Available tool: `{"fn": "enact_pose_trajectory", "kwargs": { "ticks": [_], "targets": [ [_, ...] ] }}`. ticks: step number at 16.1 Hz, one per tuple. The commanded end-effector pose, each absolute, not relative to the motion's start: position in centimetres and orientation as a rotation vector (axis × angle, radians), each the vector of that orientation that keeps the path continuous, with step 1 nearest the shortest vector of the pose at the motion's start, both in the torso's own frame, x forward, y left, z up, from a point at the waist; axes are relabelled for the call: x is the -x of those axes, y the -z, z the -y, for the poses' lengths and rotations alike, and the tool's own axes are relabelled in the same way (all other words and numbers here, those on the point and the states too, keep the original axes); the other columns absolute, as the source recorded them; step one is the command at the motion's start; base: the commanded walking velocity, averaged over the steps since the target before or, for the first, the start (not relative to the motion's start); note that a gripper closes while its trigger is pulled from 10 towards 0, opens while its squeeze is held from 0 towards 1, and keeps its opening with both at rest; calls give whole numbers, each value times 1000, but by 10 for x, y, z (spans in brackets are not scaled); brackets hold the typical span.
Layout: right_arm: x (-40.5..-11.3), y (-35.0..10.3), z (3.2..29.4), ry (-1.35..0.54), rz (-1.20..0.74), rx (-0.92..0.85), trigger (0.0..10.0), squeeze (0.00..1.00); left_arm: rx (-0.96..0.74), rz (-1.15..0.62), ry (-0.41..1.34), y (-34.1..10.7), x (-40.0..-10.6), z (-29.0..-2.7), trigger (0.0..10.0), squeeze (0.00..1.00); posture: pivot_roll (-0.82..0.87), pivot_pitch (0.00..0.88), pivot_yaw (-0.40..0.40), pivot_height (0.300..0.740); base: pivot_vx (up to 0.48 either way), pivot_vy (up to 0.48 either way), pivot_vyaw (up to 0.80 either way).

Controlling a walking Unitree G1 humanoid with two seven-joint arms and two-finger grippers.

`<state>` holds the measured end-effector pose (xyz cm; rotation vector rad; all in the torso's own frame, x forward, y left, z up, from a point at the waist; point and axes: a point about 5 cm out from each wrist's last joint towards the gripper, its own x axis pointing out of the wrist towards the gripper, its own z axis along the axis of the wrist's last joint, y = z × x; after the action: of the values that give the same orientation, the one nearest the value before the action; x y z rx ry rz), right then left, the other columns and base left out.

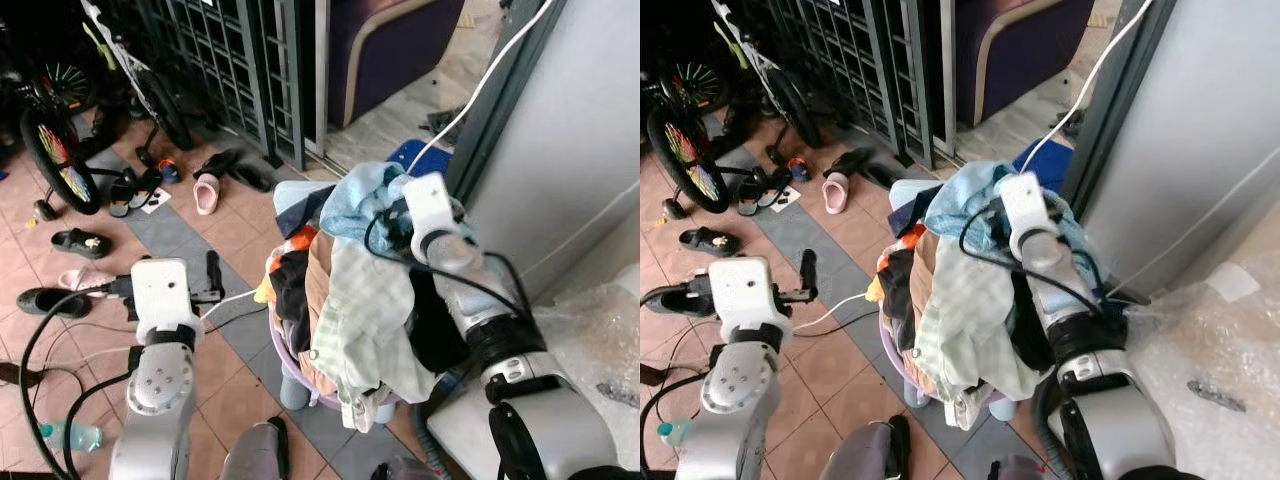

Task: Clothes washing

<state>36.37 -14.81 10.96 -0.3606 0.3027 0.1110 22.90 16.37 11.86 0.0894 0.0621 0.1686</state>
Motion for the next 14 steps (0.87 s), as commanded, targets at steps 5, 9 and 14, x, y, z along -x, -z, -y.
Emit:
{"fn": "enact_pose_trajectory", "kwargs": {
  "ticks": [5,9,14],
  "targets": [
    [-362,-95,139,-160,-366,292,0,0,-97,-60,-162,-122,-231,-165,10000,0,95,109,20,740,0,0,0],
    [-361,-93,140,-160,-365,247,0,0,-97,-63,-157,-122,-231,-164,10000,0,90,110,10,740,0,0,0],
    [-364,-101,138,-167,-318,217,0,0,-84,-66,-151,-120,-234,-160,10000,0,66,93,-2,740,0,0,0]
  ]
}}
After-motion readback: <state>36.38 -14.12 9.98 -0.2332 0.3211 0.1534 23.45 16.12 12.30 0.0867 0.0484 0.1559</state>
